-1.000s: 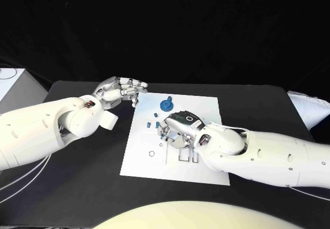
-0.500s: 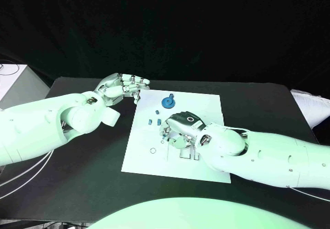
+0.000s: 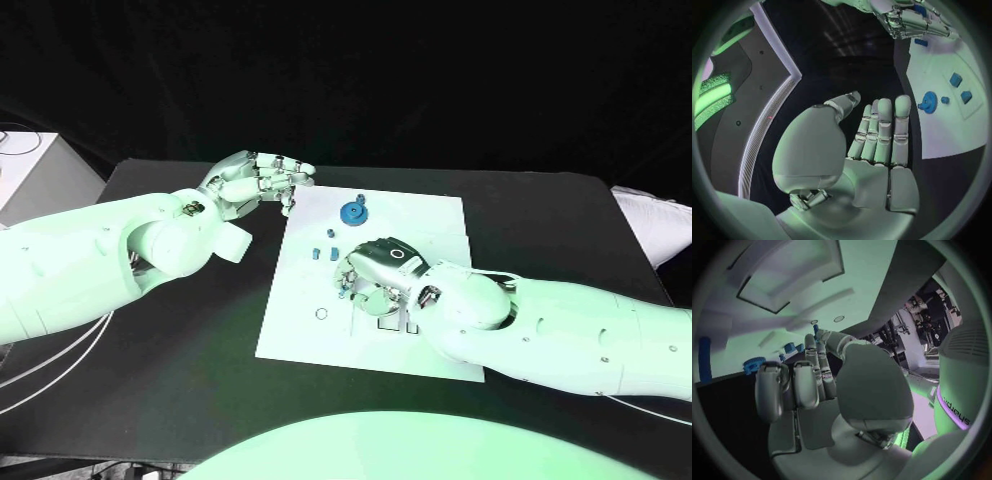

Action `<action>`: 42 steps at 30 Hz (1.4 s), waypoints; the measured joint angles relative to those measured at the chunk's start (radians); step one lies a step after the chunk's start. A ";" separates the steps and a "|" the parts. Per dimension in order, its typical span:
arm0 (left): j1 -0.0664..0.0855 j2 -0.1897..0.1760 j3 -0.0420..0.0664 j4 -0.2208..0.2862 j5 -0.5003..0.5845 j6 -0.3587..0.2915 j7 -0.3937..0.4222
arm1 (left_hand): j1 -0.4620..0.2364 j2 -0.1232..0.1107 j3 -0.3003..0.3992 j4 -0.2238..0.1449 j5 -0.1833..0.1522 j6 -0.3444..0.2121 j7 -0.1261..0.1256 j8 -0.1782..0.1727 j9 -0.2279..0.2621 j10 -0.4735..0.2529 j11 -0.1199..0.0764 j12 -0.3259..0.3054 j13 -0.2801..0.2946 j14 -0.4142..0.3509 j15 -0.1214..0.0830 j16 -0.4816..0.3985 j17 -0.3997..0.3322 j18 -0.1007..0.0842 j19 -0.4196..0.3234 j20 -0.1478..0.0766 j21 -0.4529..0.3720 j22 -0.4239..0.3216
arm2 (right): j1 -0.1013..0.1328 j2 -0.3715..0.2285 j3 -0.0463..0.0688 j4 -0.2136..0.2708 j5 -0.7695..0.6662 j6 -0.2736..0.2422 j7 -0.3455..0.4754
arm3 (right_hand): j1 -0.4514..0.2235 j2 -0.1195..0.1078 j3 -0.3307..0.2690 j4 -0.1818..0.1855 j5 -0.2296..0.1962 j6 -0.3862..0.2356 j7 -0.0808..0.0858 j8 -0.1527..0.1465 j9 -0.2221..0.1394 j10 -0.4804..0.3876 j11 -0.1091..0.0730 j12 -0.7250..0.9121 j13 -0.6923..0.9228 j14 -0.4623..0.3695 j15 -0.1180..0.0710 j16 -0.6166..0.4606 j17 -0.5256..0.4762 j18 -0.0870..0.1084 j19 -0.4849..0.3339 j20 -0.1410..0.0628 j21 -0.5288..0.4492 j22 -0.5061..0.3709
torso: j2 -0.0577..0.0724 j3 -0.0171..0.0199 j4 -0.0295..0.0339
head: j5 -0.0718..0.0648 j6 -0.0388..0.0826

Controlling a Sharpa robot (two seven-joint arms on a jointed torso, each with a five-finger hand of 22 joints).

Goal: Assemble the parts on the task board

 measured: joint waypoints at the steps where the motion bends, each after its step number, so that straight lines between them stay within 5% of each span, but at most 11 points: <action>1: 0.000 0.000 0.000 0.000 0.000 0.000 0.000 | 0.000 0.000 0.000 0.000 0.000 0.000 0.000 0.000 0.000 0.000 0.000 0.000 0.000 0.000 0.000 0.000 0.000 0.000 0.000 0.000 0.000 0.000 | -0.001 0.001 0.000 -0.001 -0.001 0.000 0.000 | 0.000 0.000 0.000 0.000 0.000 0.000 0.000 0.000 0.000 0.000 0.000 0.000 0.000 0.000 0.000 0.000 0.000 0.000 0.000 0.000 0.000 0.000 | 0.000 0.0000 0.0000 | 0.001 0.000; 37: 0.000 -0.003 0.000 0.001 0.000 0.001 -0.012 | 0.000 0.000 -0.003 0.003 0.000 0.000 0.000 0.000 0.000 -0.004 0.004 0.004 0.000 0.000 0.000 0.000 0.001 0.000 0.000 0.000 0.000 -0.003 | -0.010 0.021 0.000 -0.032 -0.035 0.013 0.000 | -0.009 0.001 0.000 0.000 0.009 -0.004 0.000 0.003 0.005 -0.002 0.002 -0.003 0.001 0.000 0.000 0.000 -0.004 0.000 0.000 0.000 0.000 0.000 | 0.000 -0.0001 0.0001 | 0.002 -0.001; 42: 0.000 -0.003 0.000 0.002 0.000 0.001 -0.014 | 0.000 0.000 -0.003 0.003 0.000 0.000 0.000 0.000 0.000 -0.004 0.004 0.004 0.000 0.000 0.000 0.000 0.002 0.000 0.000 0.000 0.000 -0.004 | -0.011 0.027 0.000 -0.039 -0.034 0.018 0.005 | -0.028 -0.017 -0.004 0.004 0.015 -0.025 0.009 0.000 0.012 -0.015 0.011 -0.002 -0.005 0.000 0.000 0.000 -0.018 0.000 0.000 0.000 -0.007 0.000 | 0.000 -0.0001 0.0001 | 0.002 -0.001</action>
